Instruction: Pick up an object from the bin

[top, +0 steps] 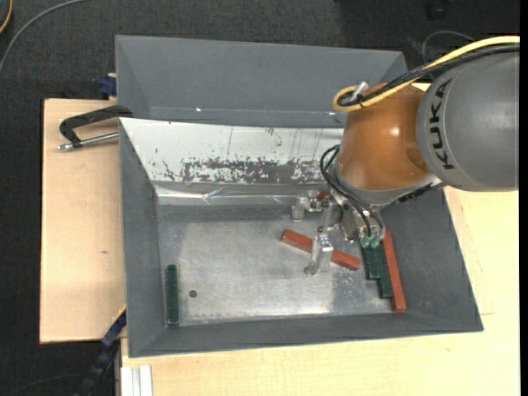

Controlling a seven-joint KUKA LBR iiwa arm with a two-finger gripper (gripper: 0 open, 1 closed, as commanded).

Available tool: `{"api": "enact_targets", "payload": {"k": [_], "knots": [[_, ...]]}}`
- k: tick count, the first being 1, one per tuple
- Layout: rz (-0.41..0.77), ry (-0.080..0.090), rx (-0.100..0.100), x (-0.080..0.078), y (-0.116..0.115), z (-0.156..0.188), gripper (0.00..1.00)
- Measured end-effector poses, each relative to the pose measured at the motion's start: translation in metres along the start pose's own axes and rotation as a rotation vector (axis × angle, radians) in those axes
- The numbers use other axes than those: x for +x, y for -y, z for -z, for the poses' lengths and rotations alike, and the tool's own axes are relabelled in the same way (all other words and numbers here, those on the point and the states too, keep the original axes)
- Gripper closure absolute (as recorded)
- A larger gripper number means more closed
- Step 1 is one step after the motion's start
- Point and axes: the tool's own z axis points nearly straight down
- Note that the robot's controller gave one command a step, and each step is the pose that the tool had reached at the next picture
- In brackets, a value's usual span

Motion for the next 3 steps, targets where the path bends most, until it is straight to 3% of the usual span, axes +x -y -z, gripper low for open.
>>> {"api": "enact_targets", "payload": {"k": [1,2,3], "knots": [[-0.024,0.007,0.004,-0.027,0.049,-0.061,0.00],[-0.022,0.010,0.002,-0.028,0.046,-0.057,1.00],[-0.027,0.021,0.004,-0.016,0.047,0.094,1.00]]}}
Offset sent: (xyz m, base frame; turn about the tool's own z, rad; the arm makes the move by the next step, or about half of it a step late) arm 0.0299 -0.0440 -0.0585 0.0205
